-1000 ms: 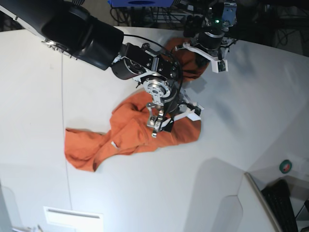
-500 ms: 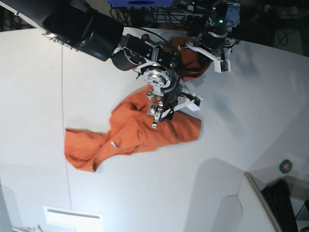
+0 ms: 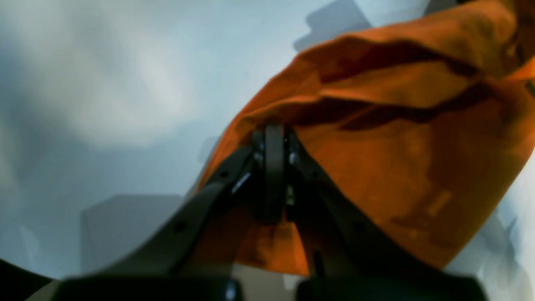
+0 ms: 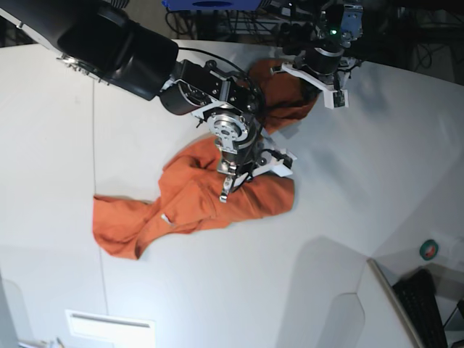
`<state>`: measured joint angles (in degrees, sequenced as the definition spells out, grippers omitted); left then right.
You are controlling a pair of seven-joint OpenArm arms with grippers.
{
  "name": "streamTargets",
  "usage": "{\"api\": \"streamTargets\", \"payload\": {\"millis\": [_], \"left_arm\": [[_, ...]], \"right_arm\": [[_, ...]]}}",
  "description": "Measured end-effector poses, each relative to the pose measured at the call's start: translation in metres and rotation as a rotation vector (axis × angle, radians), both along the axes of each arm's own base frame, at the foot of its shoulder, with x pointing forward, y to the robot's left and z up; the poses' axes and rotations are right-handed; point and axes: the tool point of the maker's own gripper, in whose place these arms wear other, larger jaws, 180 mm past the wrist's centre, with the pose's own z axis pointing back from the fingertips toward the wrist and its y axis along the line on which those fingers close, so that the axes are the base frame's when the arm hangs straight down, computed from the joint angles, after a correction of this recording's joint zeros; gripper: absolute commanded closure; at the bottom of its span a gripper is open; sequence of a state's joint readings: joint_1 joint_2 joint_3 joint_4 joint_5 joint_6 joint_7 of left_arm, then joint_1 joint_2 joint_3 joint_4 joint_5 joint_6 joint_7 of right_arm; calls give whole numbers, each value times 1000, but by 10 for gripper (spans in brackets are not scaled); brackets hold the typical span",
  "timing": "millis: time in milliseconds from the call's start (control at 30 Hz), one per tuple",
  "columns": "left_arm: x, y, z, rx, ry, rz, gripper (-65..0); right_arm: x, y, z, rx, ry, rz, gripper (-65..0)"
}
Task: Layout the t-shirt on the table in an organized manner, then fold the t-shirt properly
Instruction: 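Grasp the shirt with the left gripper and stretch it between both grippers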
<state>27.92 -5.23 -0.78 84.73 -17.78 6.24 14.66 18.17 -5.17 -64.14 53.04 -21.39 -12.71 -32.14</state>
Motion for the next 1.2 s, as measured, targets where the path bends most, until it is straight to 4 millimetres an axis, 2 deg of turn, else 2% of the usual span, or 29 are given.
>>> {"api": "streamTargets", "payload": {"millis": [133,233,367,500,567,733,800,867,967,1067,1133,1200], "left_arm": [[5,1,1,7,-5,-3,0],[20,3,-3,10,12,7,0],[49,12,-6,33,9,39,0],[66,19,-5,44,-11,44,0],[75,34,-4,39,-7,75,0],[83,103,2,98,2,233,0],[86,121,3,105,39,259,0],[88,131,5,120,66,262,0],[91,138,9,133,59,261,0],[100,142,16,138,53,261,0],[109,144,32,151,5,256,0],[108,142,49,169,-45,234,0]], "right_arm": [[8,-14,7,24,24,-105,0],[32,-28,40,120,-38,-168,0],[64,-79,90,209,-158,-279,0],[82,-131,120,245,-239,-383,0],[89,-159,135,264,-277,-441,0],[102,-239,173,267,-333,-558,0],[96,-263,175,253,-315,-587,0],[81,-275,164,238,-270,-594,0],[37,-283,125,198,-144,-599,0],[-3,-285,106,173,-83,-599,0],[-26,-281,94,171,-39,-590,0],[-49,-280,77,155,17,-593,0]]}}
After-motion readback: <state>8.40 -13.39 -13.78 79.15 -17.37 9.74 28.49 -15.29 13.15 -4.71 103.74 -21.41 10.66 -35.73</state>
